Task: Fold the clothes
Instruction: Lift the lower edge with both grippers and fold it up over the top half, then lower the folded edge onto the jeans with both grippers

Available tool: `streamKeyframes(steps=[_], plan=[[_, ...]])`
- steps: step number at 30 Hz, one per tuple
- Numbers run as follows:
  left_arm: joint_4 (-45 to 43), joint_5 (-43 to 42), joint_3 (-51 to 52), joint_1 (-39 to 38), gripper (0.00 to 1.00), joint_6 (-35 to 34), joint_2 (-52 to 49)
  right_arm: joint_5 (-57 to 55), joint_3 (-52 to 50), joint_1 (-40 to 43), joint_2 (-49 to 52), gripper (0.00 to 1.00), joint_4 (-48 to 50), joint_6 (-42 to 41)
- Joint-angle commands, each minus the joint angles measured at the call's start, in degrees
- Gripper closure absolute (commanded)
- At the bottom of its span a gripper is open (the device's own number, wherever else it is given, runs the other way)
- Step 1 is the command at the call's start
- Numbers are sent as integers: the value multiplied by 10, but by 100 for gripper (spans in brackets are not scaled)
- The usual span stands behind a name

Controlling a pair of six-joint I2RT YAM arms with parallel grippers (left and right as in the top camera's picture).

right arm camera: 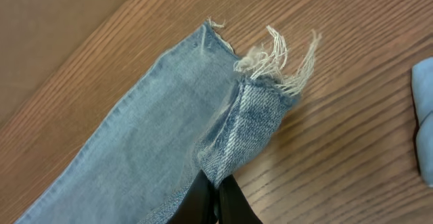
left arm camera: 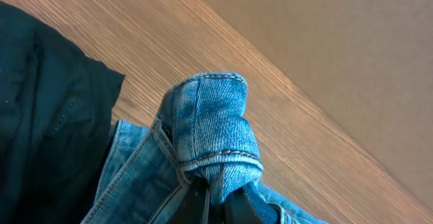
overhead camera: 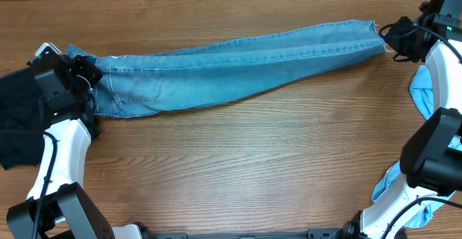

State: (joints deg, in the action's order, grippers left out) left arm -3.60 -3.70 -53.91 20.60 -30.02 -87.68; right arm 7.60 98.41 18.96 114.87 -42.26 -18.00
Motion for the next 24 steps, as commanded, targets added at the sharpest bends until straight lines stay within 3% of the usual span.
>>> streamKeyframes(steps=[1,9,14,16,17,18,19,20,22,24], plan=[[-29,73,-18,9,96,-2,-16,-63,22,9,3,96,-6,-16],[-40,73,-18,4,96,-2,-49,-90,22,9,3,96,-73,-30],[-48,72,-18,2,96,-3,-72,-91,22,5,8,96,-65,-31],[-85,70,-23,-10,96,-2,-98,-90,22,-10,26,95,-17,-31],[-88,54,-42,-12,96,0,-116,-81,22,-22,45,84,56,-11],[-73,38,-81,-12,96,0,-143,-53,22,-36,70,45,133,37],[-45,35,-128,-12,92,1,-173,-27,24,-51,94,0,172,77],[0,18,-181,-12,72,15,-198,-37,26,-65,109,0,163,80],[127,-2,-276,-13,65,52,-218,-73,26,-76,111,0,129,80],[189,-9,-313,-13,33,58,-213,-80,30,-75,109,0,97,80]])
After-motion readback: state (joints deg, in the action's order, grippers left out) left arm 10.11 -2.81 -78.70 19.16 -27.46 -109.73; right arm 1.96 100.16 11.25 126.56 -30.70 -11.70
